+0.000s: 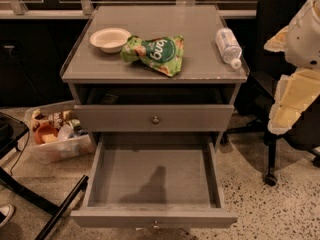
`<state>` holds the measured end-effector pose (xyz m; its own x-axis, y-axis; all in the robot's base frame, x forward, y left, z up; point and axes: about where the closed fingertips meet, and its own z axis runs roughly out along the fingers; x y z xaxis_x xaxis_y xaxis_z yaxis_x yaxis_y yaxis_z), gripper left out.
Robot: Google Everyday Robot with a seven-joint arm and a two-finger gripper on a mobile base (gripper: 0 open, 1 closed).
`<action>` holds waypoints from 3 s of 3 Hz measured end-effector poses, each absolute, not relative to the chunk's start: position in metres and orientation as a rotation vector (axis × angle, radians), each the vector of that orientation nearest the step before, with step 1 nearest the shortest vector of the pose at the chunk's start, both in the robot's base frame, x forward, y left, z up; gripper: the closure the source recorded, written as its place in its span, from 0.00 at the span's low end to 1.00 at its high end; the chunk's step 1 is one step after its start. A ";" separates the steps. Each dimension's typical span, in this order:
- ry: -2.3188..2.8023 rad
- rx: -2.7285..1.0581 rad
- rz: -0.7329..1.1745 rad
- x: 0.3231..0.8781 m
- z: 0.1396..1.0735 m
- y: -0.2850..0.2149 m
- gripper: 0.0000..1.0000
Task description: Place green rice chip bag into middle drawer
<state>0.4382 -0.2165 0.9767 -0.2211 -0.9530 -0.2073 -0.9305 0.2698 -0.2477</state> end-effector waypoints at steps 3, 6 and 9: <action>2.198 -1.575 -0.054 0.507 0.962 -0.167 0.00; 2.177 -1.176 0.030 0.656 0.927 -0.035 0.00; 2.162 -1.097 0.027 0.689 0.918 -0.026 0.00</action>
Offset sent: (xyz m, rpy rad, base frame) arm 0.0466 0.0261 -0.0171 0.1005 -0.0182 -0.0832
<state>0.6895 -0.0263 0.9180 -0.3947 -0.7002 -0.5949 -0.7150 0.6407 -0.2797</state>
